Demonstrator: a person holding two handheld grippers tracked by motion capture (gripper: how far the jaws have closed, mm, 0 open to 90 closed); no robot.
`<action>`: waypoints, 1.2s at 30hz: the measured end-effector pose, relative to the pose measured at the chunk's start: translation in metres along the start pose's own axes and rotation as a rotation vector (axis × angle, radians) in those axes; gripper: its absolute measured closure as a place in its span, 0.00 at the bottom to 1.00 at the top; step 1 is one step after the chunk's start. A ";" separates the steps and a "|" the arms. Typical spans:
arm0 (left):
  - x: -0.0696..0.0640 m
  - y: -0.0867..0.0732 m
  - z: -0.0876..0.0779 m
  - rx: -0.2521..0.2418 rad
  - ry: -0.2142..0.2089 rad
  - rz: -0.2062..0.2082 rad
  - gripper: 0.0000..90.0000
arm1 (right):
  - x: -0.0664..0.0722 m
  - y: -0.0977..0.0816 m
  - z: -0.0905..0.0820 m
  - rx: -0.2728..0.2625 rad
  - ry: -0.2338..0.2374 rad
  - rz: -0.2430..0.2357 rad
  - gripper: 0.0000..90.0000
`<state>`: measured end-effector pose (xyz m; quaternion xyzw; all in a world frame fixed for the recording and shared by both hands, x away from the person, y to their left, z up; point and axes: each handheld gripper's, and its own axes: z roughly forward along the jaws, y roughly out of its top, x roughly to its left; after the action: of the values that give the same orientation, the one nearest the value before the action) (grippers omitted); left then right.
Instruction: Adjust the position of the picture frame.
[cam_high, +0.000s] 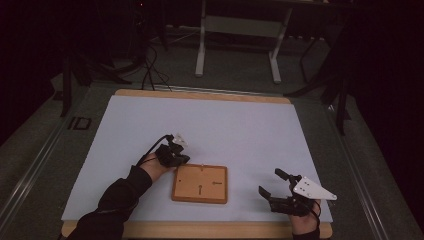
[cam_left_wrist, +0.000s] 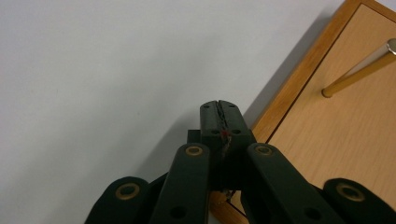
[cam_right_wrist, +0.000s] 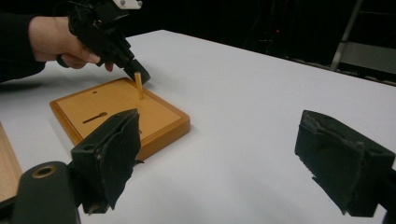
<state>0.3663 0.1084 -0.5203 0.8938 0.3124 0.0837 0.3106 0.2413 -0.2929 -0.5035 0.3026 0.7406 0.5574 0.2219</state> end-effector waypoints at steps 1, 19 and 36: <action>0.000 -0.001 -0.001 -0.002 -0.002 -0.001 1.00 | 0.000 0.000 0.000 0.000 0.002 0.000 0.15; 0.001 -0.007 -0.019 -0.099 -0.017 -0.029 0.96 | 0.001 0.000 0.002 0.005 -0.002 -0.008 0.15; -0.008 -0.010 -0.050 -0.222 -0.137 -0.037 0.73 | 0.004 0.002 0.003 0.006 -0.017 -0.016 0.16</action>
<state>0.3379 0.1347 -0.4866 0.8515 0.2958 0.0509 0.4298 0.2410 -0.2880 -0.5022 0.3018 0.7429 0.5508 0.2317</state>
